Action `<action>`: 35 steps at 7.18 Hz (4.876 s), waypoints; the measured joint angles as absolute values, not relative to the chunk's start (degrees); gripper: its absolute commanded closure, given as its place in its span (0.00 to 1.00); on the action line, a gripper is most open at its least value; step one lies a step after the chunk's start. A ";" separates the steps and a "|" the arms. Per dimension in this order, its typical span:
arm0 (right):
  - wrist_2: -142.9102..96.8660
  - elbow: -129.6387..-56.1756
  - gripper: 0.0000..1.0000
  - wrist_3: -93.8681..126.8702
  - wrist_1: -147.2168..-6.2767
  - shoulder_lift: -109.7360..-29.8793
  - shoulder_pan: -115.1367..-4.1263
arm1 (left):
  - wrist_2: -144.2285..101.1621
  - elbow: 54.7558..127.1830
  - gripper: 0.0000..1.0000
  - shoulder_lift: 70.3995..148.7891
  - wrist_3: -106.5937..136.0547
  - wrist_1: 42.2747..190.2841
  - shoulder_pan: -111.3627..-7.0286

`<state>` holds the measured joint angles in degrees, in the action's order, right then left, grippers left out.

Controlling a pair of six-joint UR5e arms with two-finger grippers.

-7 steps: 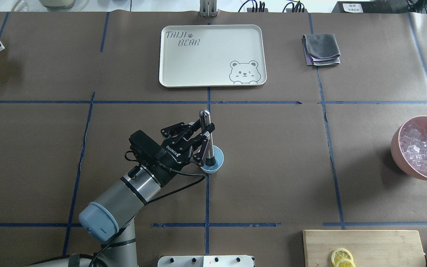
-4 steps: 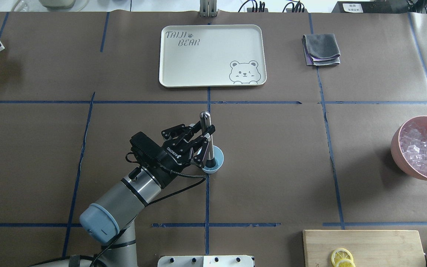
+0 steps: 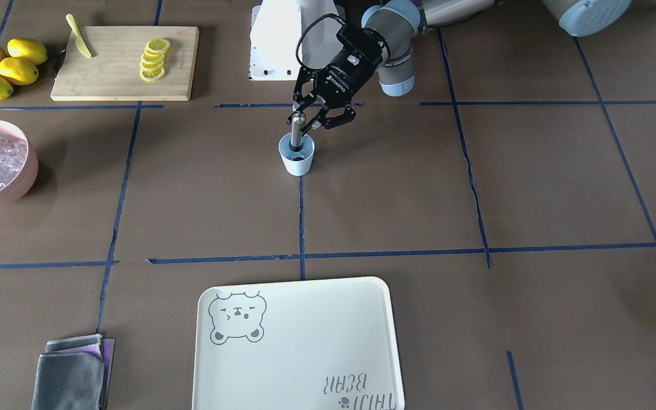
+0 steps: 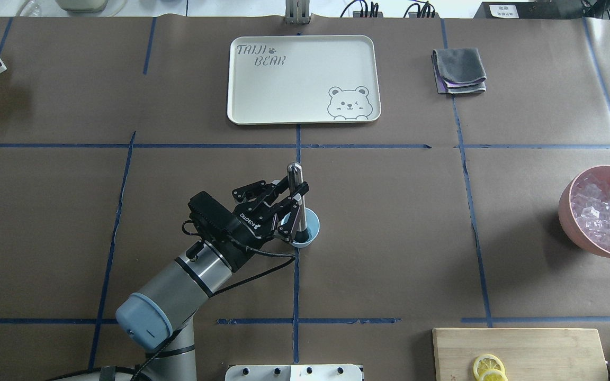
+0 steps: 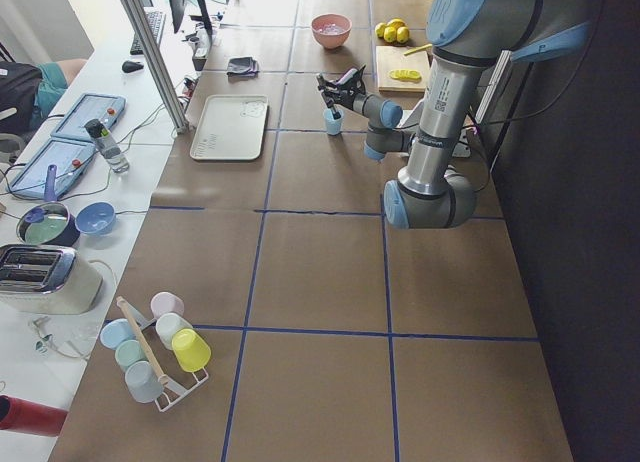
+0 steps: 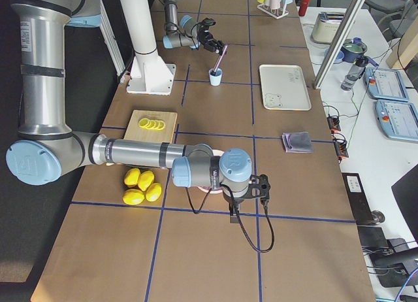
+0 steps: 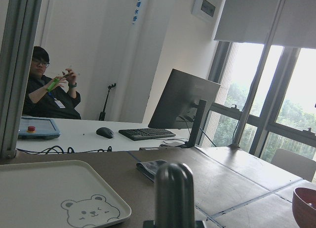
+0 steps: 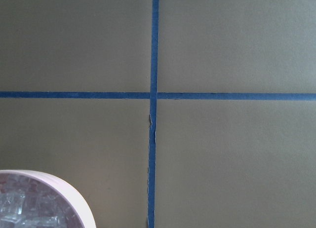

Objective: Mash ice and strawberries in cup
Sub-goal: 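Press the muddler down on the strawberry and ice repeatedly, then lift the muddler up out of the cup, then carry the muddler back and lay it on the table, releasing it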

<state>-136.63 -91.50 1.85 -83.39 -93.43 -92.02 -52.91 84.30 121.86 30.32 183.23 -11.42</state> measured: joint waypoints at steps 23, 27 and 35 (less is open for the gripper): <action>-136.26 -91.67 0.01 2.52 -80.34 -93.23 -91.94 | -111.72 95.94 1.00 101.27 66.29 157.73 -58.01; -136.21 -91.60 0.01 2.55 -80.33 -93.08 -91.93 | -133.37 95.32 1.00 91.97 65.99 141.04 -65.07; -136.14 -91.67 0.01 2.61 -80.33 -92.76 -91.93 | -132.83 77.66 1.00 88.57 37.38 136.69 -66.40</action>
<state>-136.14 -91.67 2.61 -80.33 -92.76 -91.93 -132.83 77.66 88.57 37.38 136.69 -66.40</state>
